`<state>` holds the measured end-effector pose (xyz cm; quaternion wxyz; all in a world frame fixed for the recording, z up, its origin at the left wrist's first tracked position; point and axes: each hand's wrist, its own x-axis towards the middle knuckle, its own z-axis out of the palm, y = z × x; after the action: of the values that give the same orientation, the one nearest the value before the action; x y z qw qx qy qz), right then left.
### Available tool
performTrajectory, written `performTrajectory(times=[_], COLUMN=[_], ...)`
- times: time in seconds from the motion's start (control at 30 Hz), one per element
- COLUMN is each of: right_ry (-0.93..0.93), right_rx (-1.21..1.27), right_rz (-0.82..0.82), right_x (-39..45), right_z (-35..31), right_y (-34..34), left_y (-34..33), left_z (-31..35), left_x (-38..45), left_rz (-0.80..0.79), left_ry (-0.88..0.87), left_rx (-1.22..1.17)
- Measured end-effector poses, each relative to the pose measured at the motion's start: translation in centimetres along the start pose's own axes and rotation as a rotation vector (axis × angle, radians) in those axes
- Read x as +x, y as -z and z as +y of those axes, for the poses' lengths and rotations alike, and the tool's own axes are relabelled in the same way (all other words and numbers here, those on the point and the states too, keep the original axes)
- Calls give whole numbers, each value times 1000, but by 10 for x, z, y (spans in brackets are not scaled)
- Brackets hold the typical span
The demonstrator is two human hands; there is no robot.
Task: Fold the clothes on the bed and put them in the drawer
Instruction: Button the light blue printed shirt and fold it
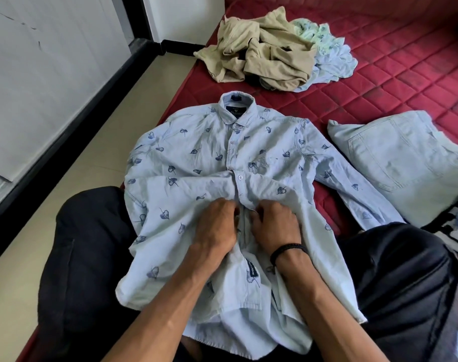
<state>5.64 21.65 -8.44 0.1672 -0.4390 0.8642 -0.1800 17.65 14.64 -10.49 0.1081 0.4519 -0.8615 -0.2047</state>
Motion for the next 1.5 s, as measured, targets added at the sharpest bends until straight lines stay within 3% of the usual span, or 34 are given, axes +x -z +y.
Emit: performTrajectory(times=[0.1, 0.33, 0.6, 0.83, 1.0, 1.13, 1.3, 1.5], right_ry=[-87, -108, -137, -125, -144, -184, -366, -239], right_rx=[286, 467, 441, 503, 574, 727, 1055, 814], right_rz=[-53, -35, -6, -57, -66, -131, -291, -143], right_x=[5, 6, 6, 7, 9, 10, 3, 1], right_z=[4, 8, 11, 14, 17, 17, 12, 11], right_y=[0, -2, -5, -9, -8, -10, -7, -2], left_y=[0, 2, 3, -2, -4, -7, -3, -6], left_z=[6, 3, 12, 15, 13, 7, 2, 8], left_x=[-6, -6, -2, -4, -2, 1, -1, 1], left_rz=[43, 127, 65, 103, 61, 70, 10, -29], left_ry=[-2, 90, 346, 322, 425, 475, 533, 518], left_rx=[-48, -190, -613, -577, -749, -801, -877, -964])
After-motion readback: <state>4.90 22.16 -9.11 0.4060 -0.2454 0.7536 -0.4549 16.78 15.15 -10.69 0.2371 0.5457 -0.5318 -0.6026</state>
